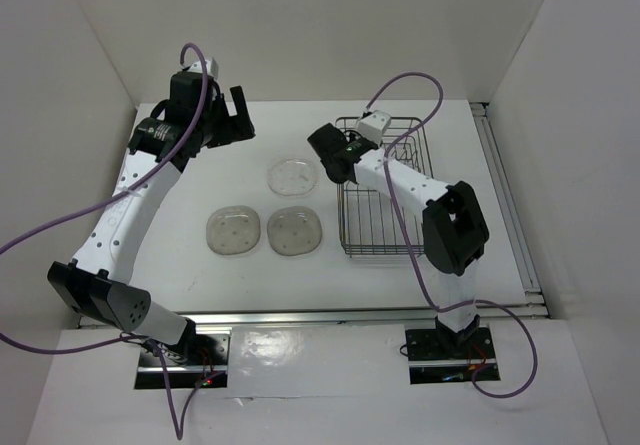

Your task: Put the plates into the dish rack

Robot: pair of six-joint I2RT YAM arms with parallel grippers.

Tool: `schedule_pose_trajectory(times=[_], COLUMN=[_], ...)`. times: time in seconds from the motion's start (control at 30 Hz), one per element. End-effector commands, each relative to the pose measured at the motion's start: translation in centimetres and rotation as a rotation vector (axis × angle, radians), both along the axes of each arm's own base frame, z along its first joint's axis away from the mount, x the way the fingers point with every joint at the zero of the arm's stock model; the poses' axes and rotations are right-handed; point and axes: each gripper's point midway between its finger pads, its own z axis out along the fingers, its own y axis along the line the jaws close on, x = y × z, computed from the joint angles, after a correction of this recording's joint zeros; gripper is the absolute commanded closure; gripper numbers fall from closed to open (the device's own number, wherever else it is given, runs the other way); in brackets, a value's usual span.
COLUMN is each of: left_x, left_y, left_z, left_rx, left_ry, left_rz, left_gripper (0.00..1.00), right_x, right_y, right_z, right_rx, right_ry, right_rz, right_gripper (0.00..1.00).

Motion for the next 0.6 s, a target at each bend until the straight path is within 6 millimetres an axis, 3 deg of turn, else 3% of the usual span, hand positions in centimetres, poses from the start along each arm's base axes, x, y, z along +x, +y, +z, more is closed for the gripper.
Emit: schedule_pose_trajectory(times=[0.0,0.13,0.2,0.4,0.57], left_x=[0.1,0.1,-0.1,-0.1,-0.1], left_y=[0.1,0.1,0.2,0.3,0.4], left_z=[2.3,2.3,2.6,2.6,2.6], left_rx=[-0.014,-0.006,-0.008,-0.004,0.004], left_ry=[-0.064,-0.065,-0.074,-0.075,-0.076], left_rz=[-0.01,-0.015,-0.015,-0.007,-0.011], left_gripper=[0.0,0.0,0.0,0.0,0.0], right_x=[-0.2,-0.3,-0.2,0.1,0.6], right_y=[0.0,0.3,0.3,0.8,1.1], right_z=[0.6,0.2,-0.2,-0.9,-1.0], right_rx=[-0.018,0.003,-0.003,0.002,0.014], right_ry=[-0.03,-0.026,-0.019,-0.007,0.004], right_rz=[-0.036,-0.033,-0.033,-0.01,0.013], right_gripper=[0.93,0.91,0.8,0.63,0.6])
